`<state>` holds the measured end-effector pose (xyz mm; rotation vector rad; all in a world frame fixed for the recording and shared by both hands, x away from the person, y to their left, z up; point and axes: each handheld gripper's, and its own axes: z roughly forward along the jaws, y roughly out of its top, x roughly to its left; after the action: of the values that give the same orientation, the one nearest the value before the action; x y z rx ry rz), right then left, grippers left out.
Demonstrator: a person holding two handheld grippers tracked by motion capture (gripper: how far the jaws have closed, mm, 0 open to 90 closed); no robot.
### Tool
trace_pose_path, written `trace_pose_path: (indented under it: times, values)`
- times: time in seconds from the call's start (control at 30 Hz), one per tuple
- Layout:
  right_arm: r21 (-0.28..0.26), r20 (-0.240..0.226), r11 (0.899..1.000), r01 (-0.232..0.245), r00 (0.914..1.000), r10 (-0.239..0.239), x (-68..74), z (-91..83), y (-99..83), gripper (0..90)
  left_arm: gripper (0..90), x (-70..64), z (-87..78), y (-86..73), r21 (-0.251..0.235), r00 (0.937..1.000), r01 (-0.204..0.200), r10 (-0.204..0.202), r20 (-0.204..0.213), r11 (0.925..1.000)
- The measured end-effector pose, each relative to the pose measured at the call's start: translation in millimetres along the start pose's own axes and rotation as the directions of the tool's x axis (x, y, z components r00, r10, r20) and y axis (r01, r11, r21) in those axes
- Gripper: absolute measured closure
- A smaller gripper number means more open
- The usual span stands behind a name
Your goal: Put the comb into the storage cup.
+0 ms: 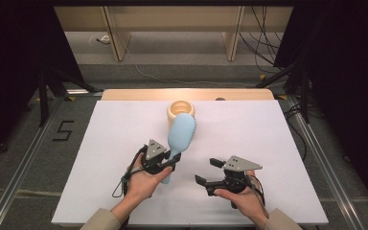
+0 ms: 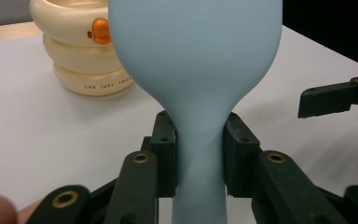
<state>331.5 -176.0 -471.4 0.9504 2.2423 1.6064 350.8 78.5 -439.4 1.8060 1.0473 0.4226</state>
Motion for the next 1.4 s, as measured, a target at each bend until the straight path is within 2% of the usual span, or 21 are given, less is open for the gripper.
trace_pose_path:
  times: [0.5,1.07,1.4]
  values:
    - [0.014,-0.030,1.000,-0.024,0.9993,0.024,12.8,18.3,-0.5,15.4,69.3,-5.5,2.7,0.9,-0.002,1.0000,-0.001,0.001,0.007,1.0000]
    - [0.026,-0.054,0.998,-0.056,0.9969,0.057,20.8,36.2,-1.5,15.6,69.3,-11.1,5.0,0.8,-0.003,0.9998,-0.001,0.001,0.020,1.0000]
    - [0.029,-0.063,0.996,-0.079,0.9948,0.081,20.8,42.7,-1.3,15.8,69.3,-15.2,7.3,0.2,-0.004,0.9996,-0.003,0.003,0.027,1.0000]
